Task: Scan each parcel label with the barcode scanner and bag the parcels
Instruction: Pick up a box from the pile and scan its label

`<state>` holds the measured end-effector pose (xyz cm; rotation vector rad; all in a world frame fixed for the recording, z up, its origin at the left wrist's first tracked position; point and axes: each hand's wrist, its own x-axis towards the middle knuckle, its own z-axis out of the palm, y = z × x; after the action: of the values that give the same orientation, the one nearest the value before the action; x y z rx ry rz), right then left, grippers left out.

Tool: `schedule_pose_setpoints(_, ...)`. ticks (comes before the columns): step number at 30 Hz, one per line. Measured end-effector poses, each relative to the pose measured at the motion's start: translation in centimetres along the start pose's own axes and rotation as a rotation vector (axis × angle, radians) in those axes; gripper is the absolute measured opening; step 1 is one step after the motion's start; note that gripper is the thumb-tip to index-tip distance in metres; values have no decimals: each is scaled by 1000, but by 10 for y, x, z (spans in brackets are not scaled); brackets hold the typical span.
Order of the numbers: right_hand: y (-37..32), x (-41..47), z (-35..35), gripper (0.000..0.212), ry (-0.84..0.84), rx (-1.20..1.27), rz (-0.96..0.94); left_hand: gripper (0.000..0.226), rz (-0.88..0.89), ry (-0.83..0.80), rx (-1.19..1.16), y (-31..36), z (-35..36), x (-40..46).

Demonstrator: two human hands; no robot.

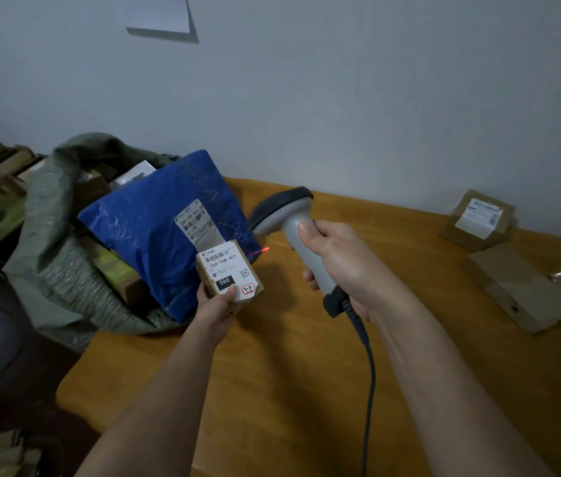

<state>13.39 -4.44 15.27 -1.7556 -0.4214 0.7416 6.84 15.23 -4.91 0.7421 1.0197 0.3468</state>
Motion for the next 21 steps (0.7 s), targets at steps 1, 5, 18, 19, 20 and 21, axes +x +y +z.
schedule_pose_setpoints(1,-1,-1,-1,33,2,-1,-6,79,-3,6,7,-1,1,0)
schedule_pose_setpoints(5,-5,-7,-6,33,15,-4,-26,80,-7,15,27,-4,3,-2)
schedule_pose_setpoints(18,-8,-21,-20,32,24,-10,-46,79,30,31,44,-2,9,-7)
schedule_pose_setpoints(19,-8,-21,-21,32,24,-16,-50,79,35,29,48,-2,10,-8)
schedule_pose_setpoints(20,-9,-22,-22,32,24,-19,-54,80,39,25,54,-2,10,-9)
schedule_pose_setpoints(21,-9,-24,-22,33,26,-21,-58,80,43,19,62,-2,10,-10)
